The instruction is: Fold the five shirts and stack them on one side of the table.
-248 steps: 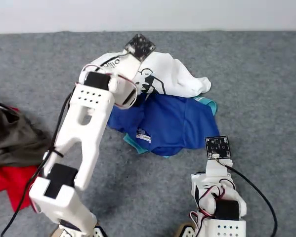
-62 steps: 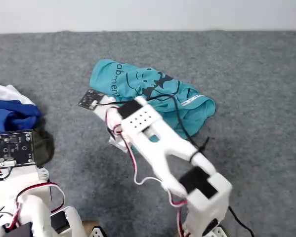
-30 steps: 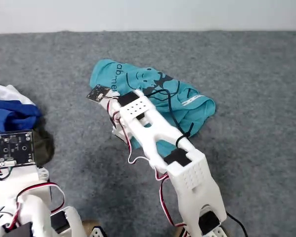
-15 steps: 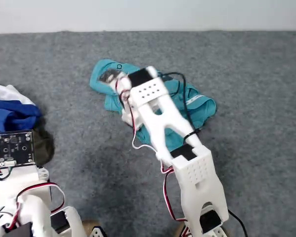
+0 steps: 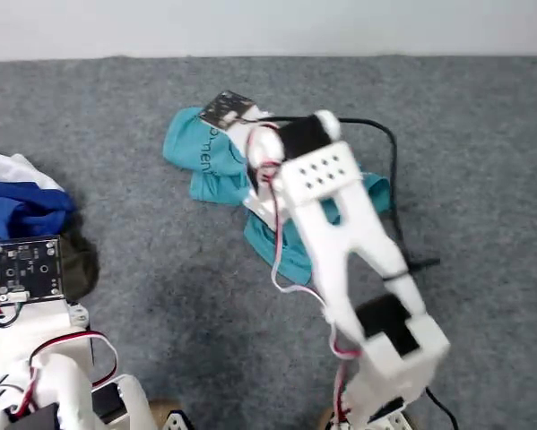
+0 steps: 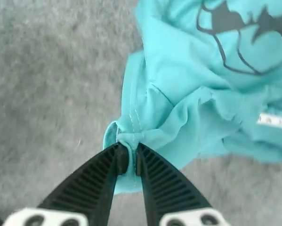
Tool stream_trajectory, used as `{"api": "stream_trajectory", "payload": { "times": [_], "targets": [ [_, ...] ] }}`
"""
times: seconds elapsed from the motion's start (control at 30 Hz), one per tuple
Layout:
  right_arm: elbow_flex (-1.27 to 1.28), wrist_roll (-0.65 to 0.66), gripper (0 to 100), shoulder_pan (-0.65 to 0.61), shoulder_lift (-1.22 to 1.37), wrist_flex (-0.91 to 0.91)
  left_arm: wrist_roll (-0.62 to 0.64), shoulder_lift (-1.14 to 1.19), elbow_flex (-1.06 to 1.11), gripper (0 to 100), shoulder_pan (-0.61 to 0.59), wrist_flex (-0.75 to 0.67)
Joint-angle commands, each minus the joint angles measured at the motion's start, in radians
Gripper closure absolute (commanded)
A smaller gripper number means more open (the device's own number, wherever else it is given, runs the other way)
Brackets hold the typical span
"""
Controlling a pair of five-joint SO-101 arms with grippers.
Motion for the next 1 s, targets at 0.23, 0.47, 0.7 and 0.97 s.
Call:
{"api": "stream_trajectory", "payload": {
  "times": [0.23,0.47,0.7,0.97],
  "targets": [
    [0.494,0.044,98.9,0.197,-0.410,0.039,0.003,-0.012,-0.005,98,0.002,0.020],
    [0.661,0.138,98.9,0.432,-0.544,0.016,-0.032,-0.003,-0.031,98,0.190,0.020],
    [0.663,0.272,98.9,0.740,-0.598,0.012,-0.037,-0.002,0.004,98,0.275,0.017],
    [0.669,0.404,98.9,1.063,-0.596,-0.045,-0.055,0.166,-0.012,96,0.331,0.003]
  ]
}}
